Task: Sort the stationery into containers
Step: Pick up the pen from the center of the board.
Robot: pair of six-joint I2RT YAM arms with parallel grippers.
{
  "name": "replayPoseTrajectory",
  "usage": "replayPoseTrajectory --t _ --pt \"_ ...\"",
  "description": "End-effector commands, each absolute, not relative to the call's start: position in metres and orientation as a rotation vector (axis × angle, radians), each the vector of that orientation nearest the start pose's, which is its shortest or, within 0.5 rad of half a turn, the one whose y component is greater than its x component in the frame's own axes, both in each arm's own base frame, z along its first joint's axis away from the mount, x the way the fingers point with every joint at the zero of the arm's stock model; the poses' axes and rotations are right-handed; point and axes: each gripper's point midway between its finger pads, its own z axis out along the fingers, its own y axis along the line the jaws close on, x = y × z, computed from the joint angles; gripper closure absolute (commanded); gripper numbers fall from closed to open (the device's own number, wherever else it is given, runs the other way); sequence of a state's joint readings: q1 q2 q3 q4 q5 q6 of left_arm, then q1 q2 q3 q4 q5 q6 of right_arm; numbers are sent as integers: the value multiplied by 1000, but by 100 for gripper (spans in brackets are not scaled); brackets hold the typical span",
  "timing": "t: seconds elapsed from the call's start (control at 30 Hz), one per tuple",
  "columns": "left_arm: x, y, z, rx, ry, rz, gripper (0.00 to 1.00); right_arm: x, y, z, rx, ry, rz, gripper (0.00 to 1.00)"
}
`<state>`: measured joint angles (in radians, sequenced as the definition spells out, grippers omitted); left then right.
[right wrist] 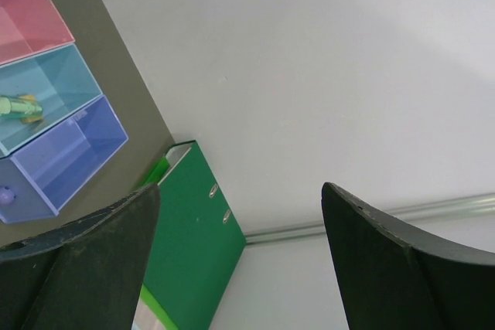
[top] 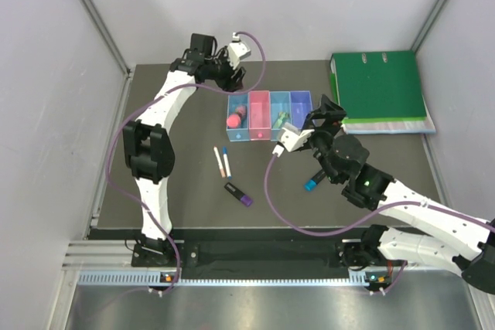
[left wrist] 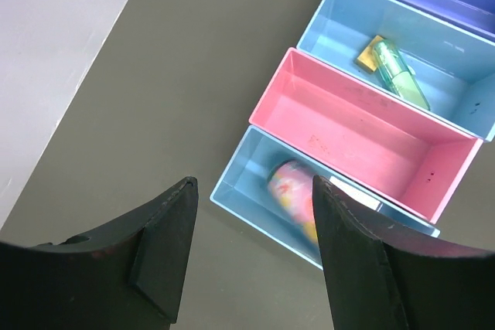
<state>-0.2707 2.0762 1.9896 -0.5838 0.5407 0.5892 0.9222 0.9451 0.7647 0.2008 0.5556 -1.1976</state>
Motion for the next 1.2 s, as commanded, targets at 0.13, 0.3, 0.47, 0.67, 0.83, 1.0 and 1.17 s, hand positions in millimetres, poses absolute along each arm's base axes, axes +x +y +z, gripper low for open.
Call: replayPoseTrajectory --t 0.13,0.3,0.47,0.67,0.83,1.0,1.17 --pt "510 -211 283 1091 1715 -369 34 290 163 358 -1014 1112 -653 15" --pt "470 -203 287 1157 1743 -387 34 288 160 367 -994 1115 -637 15" --pt "393 -177 254 1425 1720 -270 34 274 162 344 -1128 1233 -484 13" --pt "303 -155 204 1684 1710 -180 33 230 169 279 -1452 1410 -209 4" --pt "246 -163 186 1802 1637 -196 32 197 154 224 -1718 1526 -130 4" --pt "227 -168 174 1887 1582 -128 32 195 153 200 -1861 1486 -155 5" --pt "227 -171 185 1861 1603 -126 33 202 150 163 -1964 1444 -163 5"
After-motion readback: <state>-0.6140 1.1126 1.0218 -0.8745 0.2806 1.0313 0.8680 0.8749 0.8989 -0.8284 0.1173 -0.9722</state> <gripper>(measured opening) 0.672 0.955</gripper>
